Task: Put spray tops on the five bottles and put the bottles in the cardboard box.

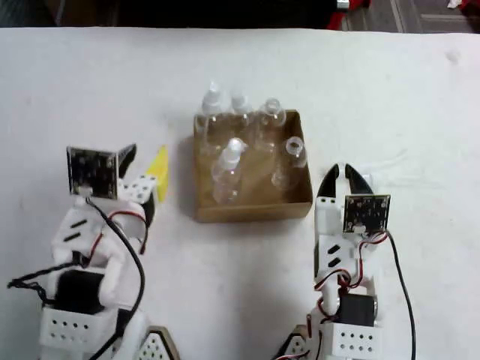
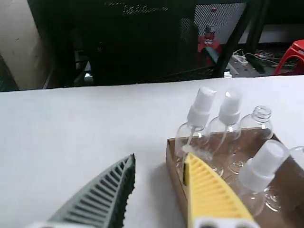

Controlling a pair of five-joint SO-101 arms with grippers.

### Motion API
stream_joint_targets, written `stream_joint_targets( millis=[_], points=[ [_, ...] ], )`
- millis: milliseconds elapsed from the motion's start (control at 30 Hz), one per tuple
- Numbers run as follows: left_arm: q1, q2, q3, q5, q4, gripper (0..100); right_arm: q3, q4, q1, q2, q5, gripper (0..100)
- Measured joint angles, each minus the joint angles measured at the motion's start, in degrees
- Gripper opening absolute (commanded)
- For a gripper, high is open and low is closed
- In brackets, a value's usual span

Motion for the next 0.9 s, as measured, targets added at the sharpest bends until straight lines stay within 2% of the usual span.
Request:
stream_joint_targets(
  millis=[233, 367, 500, 633, 767, 900],
  points=[
    [-1.49, -8.18, 15.12, 0.0, -7.65, 16, 0.0, 0.0, 0.0, 0.0, 0.35, 5.0],
    [-0.09, -8.53, 16.26, -3.96, -8.53, 16, 0.0, 0.0, 0.0, 0.0, 2.9, 5.0],
    [0.26, -8.44, 16.53, -4.92, -11.16, 16, 0.0, 0.0, 0.0, 0.0, 3.16, 5.0],
    [-0.62, -2.64, 16.7, -5.01, -16.35, 16, 0.0, 0.0, 0.0, 0.0, 3.16, 5.0],
    [-1.58, 2.81, 18.37, -5.01, -22.51, 16, 0.0, 0.0, 0.0, 0.0, 0.09, 5.0],
    [-1.58, 3.78, 21.01, -5.01, -27.25, 16, 0.0, 0.0, 0.0, 0.0, -0.88, 5.0]
  ],
)
